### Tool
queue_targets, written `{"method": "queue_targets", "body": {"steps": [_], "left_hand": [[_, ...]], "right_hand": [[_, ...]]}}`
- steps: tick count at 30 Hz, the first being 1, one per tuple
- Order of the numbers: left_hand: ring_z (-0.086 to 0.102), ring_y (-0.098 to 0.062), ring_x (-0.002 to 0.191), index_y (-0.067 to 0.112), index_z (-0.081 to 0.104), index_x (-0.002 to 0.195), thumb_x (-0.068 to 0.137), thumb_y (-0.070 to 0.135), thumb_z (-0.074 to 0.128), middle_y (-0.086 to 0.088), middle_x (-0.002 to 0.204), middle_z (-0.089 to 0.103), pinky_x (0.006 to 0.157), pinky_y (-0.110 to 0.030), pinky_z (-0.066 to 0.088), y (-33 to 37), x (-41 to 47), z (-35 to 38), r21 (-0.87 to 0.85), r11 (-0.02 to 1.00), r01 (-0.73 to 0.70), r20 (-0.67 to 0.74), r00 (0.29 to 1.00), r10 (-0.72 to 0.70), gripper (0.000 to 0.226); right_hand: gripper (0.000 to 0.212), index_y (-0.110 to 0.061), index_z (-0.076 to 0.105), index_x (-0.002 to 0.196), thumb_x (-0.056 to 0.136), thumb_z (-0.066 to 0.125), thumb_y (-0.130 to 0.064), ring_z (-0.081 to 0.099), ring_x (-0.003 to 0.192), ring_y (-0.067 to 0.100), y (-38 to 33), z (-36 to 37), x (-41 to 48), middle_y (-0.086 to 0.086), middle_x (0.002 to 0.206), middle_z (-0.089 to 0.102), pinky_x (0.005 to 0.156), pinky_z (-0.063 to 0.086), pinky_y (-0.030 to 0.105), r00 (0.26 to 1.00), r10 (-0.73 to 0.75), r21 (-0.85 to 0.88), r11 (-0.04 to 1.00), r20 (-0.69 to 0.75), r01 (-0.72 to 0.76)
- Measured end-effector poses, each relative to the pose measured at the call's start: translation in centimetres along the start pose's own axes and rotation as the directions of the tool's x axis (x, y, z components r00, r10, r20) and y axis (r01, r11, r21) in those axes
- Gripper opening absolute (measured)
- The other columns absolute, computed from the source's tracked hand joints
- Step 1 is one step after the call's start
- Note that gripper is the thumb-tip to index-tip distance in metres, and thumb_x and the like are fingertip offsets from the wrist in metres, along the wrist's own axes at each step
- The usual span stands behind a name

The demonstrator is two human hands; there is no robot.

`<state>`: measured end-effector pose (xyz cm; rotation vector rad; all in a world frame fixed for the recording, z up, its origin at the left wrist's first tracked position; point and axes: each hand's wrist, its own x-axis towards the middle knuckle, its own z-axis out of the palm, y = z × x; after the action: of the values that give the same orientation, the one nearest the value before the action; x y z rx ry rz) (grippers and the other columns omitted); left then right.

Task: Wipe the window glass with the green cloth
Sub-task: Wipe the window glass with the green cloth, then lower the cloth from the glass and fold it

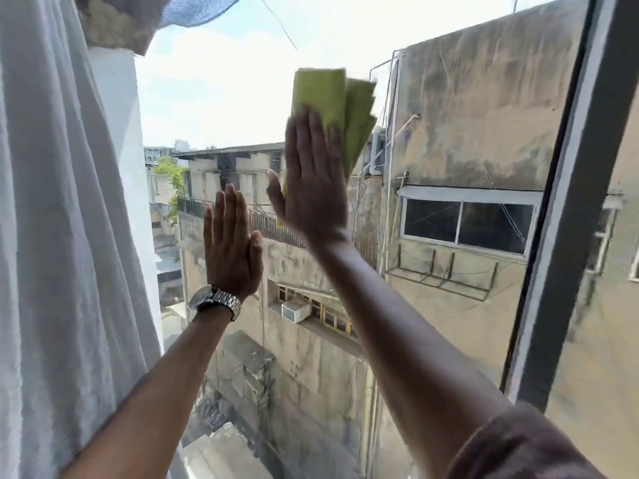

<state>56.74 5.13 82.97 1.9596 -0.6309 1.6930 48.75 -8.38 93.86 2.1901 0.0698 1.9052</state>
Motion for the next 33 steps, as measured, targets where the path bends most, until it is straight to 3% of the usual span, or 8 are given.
{"method": "queue_targets", "body": {"steps": [5,11,14,18,20,23,27,33], "left_hand": [[0.01,-0.026,0.159,0.006,0.012,0.159,0.1,0.033,0.021,-0.015,0.169,0.014,0.127,-0.055,0.018,1.5,0.2,-1.8,0.081,0.993,0.089,0.134,0.986,-0.099,0.065],[0.039,-0.044,0.143,-0.003,0.04,0.146,0.1,0.049,0.023,-0.029,0.154,0.039,0.118,-0.056,0.033,6.5,1.0,-6.5,-0.001,0.941,0.339,0.313,0.894,-0.322,0.071],[0.058,-0.036,0.11,0.003,0.051,0.123,0.089,0.07,0.042,-0.021,0.12,0.061,0.098,-0.049,0.049,10.3,0.7,-7.7,-0.162,0.878,0.451,0.444,0.828,-0.343,0.076],[0.069,-0.033,0.089,0.011,0.061,0.101,0.092,0.033,0.067,-0.013,0.101,0.07,0.071,-0.038,0.056,12.8,-0.1,-7.6,-0.243,0.81,0.533,0.529,0.773,-0.35,0.025],[0.064,-0.034,0.097,0.004,0.06,0.102,0.093,0.022,0.063,-0.017,0.108,0.065,0.081,-0.044,0.056,13.5,-1.1,-7.4,-0.261,0.752,0.605,0.558,0.73,-0.393,0.02],[0.062,-0.029,0.093,0.009,0.056,0.107,0.092,0.019,0.059,-0.014,0.106,0.067,0.082,-0.04,0.051,14.1,-5.5,-7.7,-0.223,0.71,0.668,0.618,0.66,-0.427,0.018],[0.066,-0.027,0.088,0.012,0.056,0.109,0.093,0.022,0.062,-0.007,0.096,0.067,0.078,-0.042,0.059,14.7,-18.1,-9.0,-0.086,0.572,0.816,0.815,0.388,-0.43,0.02],[0.062,-0.022,0.08,0.004,0.063,0.095,0.078,0.013,0.084,-0.015,0.091,0.066,0.065,-0.027,0.053,17.9,-42.3,-14.7,0.314,0.255,0.915,0.86,-0.16,-0.485,0.028]], "right_hand": [[0.077,-0.001,0.017,0.159,0.1,0.043,-0.043,0.011,0.157,0.033,1.5,-2.0,-9.5,0.019,0.168,0.015,0.129,0.01,0.052,0.965,-0.081,-0.04,0.995,0.251,0.094],[0.036,-0.015,0.063,0.131,0.096,0.062,-0.016,0.056,0.131,0.03,2.1,-8.7,-4.3,0.011,0.147,0.056,0.102,0.056,0.046,0.904,-0.134,0.012,0.99,0.406,0.141],[0.054,-0.021,0.04,0.151,0.102,0.061,-0.011,0.042,0.138,0.041,2.7,-10.0,-1.2,0.022,0.16,0.031,0.102,0.054,0.051,0.812,-0.123,0.211,0.978,0.571,0.0],[0.051,-0.006,0.031,0.156,0.108,0.048,-0.009,0.017,0.153,0.037,3.3,-11.7,-0.5,0.021,0.166,0.02,0.126,0.01,0.046,0.781,0.01,0.318,0.91,0.624,-0.266],[0.045,-0.011,0.047,0.147,0.103,0.055,-0.006,0.014,0.155,0.034,4.6,-12.0,-2.0,0.017,0.167,0.02,0.128,0.004,0.044,0.787,0.014,0.21,0.961,0.616,-0.181],[0.032,-0.019,0.064,0.124,0.093,0.071,-0.017,0.041,0.142,0.03,6.1,-12.8,-7.7,0.011,0.152,0.048,0.123,0.027,0.047,0.709,-0.05,-0.016,0.996,0.703,0.086],[0.023,-0.013,0.067,0.106,0.085,0.074,-0.01,0.072,0.088,0.029,6.8,-13.5,-23.4,0.008,0.094,0.076,0.08,0.058,0.037,0.661,-0.14,0.085,0.99,0.737,0.116],[0.029,-0.001,0.057,0.106,0.082,0.071,-0.008,0.063,0.08,0.029,4.9,-18.2,-51.3,0.022,0.088,0.067,0.067,0.046,0.042,-0.002,-0.071,0.053,0.765,0.997,-0.642]]}}
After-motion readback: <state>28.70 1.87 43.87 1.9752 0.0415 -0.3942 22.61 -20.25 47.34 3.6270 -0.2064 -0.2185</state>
